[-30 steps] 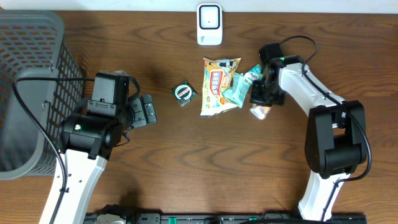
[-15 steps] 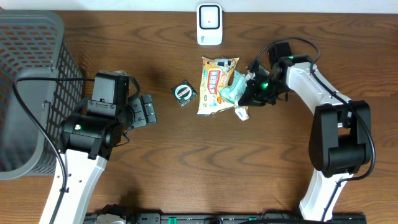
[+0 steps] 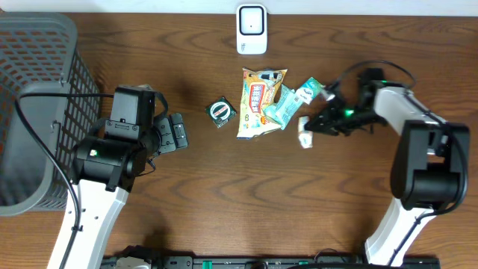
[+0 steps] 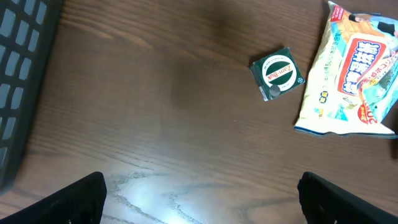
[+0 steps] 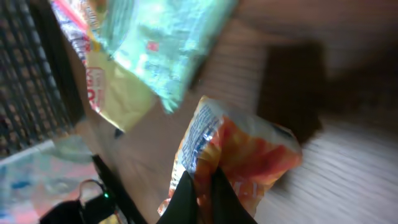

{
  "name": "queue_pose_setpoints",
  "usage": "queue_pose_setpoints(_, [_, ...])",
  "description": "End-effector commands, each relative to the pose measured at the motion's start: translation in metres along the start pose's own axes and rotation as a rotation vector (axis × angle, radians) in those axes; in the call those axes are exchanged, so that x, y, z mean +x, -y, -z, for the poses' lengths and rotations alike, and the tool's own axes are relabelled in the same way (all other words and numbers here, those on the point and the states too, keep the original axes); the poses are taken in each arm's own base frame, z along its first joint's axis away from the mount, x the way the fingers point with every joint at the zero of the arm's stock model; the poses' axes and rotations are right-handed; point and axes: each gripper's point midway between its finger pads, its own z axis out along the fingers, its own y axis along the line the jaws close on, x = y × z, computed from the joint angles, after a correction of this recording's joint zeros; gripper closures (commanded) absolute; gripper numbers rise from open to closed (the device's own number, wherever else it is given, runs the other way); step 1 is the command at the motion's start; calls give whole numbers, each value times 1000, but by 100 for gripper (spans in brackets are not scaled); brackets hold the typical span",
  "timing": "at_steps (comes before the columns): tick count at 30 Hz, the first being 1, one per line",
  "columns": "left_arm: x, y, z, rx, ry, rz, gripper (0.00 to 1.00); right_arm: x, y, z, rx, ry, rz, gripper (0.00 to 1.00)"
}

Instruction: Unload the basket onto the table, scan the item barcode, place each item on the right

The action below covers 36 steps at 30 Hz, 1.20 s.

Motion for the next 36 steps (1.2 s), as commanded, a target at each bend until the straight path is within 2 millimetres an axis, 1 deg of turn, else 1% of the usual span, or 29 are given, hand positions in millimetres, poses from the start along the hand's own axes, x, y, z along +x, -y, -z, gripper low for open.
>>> queue_pose_setpoints(1, [-3, 1, 1, 3, 4, 11, 2, 5, 19, 22, 47, 22, -43, 99])
queue_pose_setpoints(2, [-3, 1, 1, 3, 5, 11, 2, 8, 27, 25, 77, 15, -63, 99])
queue_pose_setpoints(4, [-3, 1, 1, 3, 5, 11, 2, 12, 34, 29, 105, 4, -89, 99])
queue_pose_setpoints(5, [-3, 1, 1, 3, 4, 11, 2, 14, 35, 30, 102, 1, -97, 99])
queue_pose_setpoints(7, [-3, 1, 1, 3, 5, 11, 2, 12, 25, 29, 49, 9, -91, 99])
queue_pose_setpoints(9, [-3, 1, 1, 3, 4, 11, 2, 8, 7, 28, -51, 25, -39, 99])
queue_pose_setpoints(11, [-3, 1, 1, 3, 5, 11, 2, 4, -17, 30, -188, 55, 43, 99])
queue_pose_setpoints(13, [-3, 1, 1, 3, 5, 11, 2, -2, -47, 38, -356, 113, 153, 99])
queue_pose_setpoints(14, [-3, 1, 1, 3, 5, 11, 2, -4, -56, 42, -411, 141, 196, 99])
queue_pose_setpoints(16, [-3, 1, 1, 3, 4, 11, 2, -8, -66, 48, -471, 187, 279, 99])
queue_pose_setpoints(22, [-3, 1, 1, 3, 4, 11, 2, -20, -62, 45, -429, 242, 456, 99])
queue_pose_setpoints(25, [-3, 1, 1, 3, 4, 11, 2, -25, -64, 41, -416, 255, 517, 99])
queue_pose_setpoints(28, [-3, 1, 1, 3, 4, 11, 2, -25, -64, 34, -399, 248, 552, 99])
queue_pose_setpoints(32, [-3, 1, 1, 3, 4, 11, 2, -15, -62, 17, -391, 211, 554, 99])
queue_pose_setpoints(36, [-3, 1, 1, 3, 5, 11, 2, 0, -46, -1, -345, 171, 537, 99])
